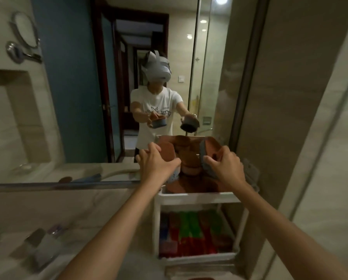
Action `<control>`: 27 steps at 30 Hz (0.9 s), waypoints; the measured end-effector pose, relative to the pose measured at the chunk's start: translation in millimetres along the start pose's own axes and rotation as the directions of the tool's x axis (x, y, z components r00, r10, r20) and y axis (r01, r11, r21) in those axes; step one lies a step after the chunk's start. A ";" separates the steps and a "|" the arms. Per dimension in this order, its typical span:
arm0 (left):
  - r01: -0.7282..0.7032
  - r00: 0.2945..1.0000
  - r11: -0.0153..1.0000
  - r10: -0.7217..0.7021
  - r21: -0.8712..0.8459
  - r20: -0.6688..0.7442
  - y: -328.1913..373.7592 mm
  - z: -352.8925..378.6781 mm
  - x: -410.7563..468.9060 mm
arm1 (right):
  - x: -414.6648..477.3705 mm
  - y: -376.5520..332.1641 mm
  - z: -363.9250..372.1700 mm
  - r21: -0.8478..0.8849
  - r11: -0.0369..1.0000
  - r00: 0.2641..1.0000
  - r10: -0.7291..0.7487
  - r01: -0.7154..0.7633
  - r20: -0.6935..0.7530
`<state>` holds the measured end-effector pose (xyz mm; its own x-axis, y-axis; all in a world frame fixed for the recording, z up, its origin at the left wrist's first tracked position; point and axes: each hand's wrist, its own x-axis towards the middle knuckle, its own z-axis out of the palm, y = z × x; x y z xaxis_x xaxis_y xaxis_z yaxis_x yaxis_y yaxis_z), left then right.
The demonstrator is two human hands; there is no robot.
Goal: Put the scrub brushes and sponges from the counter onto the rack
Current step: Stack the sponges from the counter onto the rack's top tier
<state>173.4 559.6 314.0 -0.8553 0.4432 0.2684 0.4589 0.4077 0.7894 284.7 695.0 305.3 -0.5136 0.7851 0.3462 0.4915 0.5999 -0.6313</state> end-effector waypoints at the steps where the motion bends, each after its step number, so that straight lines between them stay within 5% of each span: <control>1: 0.018 1.000 1.000 -0.018 -0.014 -0.008 6.5 5.4 5.6 | 10.3 7.5 0.9 0.010 1.000 1.000 0.026 -0.026 0.018; 19: 0.135 0.988 0.985 -0.126 -0.109 0.088 32.2 59.7 64.6 | 66.7 32.8 50.4 -0.236 0.971 0.990 -0.008 0.041 0.140; 27: 0.135 0.990 0.945 -0.115 -0.298 0.082 20.9 67.4 71.6 | 70.3 37.3 58.3 -0.214 0.977 0.962 0.055 0.004 0.269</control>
<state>137.9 653.6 312.4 -0.8799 0.4574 0.1291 0.2465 0.2070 0.9468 225.9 763.6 265.6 -0.6560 0.7465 0.1115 0.6286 0.6221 -0.4667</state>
